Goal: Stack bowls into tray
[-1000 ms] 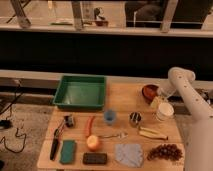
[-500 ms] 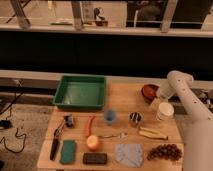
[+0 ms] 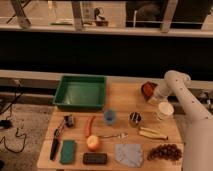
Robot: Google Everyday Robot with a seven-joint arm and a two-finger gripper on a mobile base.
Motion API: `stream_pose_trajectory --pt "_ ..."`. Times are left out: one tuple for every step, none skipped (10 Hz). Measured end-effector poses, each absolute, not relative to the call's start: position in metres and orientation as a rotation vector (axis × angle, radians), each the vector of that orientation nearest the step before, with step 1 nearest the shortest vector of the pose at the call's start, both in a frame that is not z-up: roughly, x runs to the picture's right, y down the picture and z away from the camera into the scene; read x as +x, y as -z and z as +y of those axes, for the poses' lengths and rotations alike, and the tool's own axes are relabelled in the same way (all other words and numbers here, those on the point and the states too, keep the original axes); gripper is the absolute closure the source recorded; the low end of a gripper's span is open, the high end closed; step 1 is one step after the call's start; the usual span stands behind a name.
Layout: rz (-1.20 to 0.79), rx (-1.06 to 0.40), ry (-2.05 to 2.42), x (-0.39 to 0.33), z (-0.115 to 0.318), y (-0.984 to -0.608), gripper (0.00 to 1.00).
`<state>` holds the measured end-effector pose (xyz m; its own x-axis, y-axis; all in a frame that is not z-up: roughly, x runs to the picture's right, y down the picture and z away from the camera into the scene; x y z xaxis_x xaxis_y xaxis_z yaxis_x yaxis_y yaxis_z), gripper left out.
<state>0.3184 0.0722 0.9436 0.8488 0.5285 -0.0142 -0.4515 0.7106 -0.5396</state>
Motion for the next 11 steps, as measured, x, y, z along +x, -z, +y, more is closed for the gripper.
stream_pose_trajectory --pt "-0.151 -0.554 -0.54 0.316 0.071 -0.943 0.92" --pt "-0.154 -0.553 -0.537 0.315 0.071 -0.942 0.92" --pt "-0.159 -0.551 -0.534 0.314 0.071 -0.941 0.92" --pt "-0.167 -0.547 -0.53 0.314 0.071 -0.94 0.92" --pt "-0.171 -0.545 -0.529 0.314 0.071 -0.94 0.92" --pt "-0.174 -0.544 -0.527 0.314 0.071 -0.939 0.92" --pt "-0.179 -0.543 -0.526 0.314 0.071 -0.939 0.92" --pt "-0.186 -0.538 -0.526 0.315 0.07 -0.938 0.92" --pt "-0.191 -0.53 -0.528 0.316 0.067 -0.936 0.92" --pt "-0.198 -0.519 -0.529 0.317 0.063 -0.934 0.92" --pt "-0.211 -0.509 -0.532 0.317 0.058 -0.93 0.92"
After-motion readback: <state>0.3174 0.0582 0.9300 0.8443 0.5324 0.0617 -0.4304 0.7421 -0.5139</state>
